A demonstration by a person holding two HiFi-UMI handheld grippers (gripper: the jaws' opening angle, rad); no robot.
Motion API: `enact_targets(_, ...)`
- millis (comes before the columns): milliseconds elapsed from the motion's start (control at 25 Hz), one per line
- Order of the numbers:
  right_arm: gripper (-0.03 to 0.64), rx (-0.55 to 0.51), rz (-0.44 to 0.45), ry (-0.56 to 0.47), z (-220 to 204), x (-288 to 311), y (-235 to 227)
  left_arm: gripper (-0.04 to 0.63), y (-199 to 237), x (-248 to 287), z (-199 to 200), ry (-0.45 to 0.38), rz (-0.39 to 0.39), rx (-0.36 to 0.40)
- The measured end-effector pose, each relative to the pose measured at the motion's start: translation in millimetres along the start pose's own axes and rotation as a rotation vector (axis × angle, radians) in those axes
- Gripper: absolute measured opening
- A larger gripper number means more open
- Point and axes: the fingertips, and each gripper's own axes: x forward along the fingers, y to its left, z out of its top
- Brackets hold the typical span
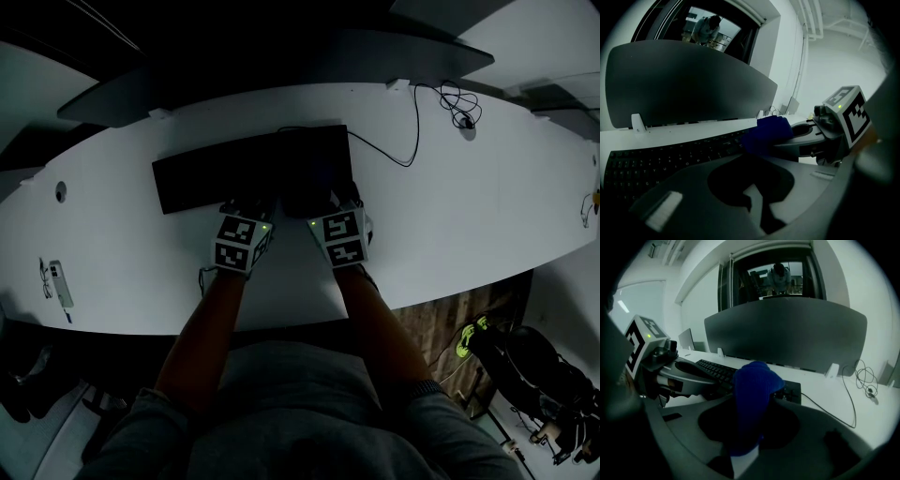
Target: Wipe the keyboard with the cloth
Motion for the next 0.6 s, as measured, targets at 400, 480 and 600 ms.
enact_targets(400, 0.123, 0.056, -0.049, -0.004, -14, -19, -43, 0.008, -28, 23, 7, 0.004, -0.036, 0.016)
enact_targets(480, 0.123, 0.058, -0.053, -0.004, -15, -22, -48, 0.008, -33, 26, 9, 0.003, -0.040, 0.020)
enact_targets(600, 0.123, 0.073, -0.068, -0.005, -19, -27, -59, 0.008, -41, 30, 12, 0.000, -0.047, 0.029)
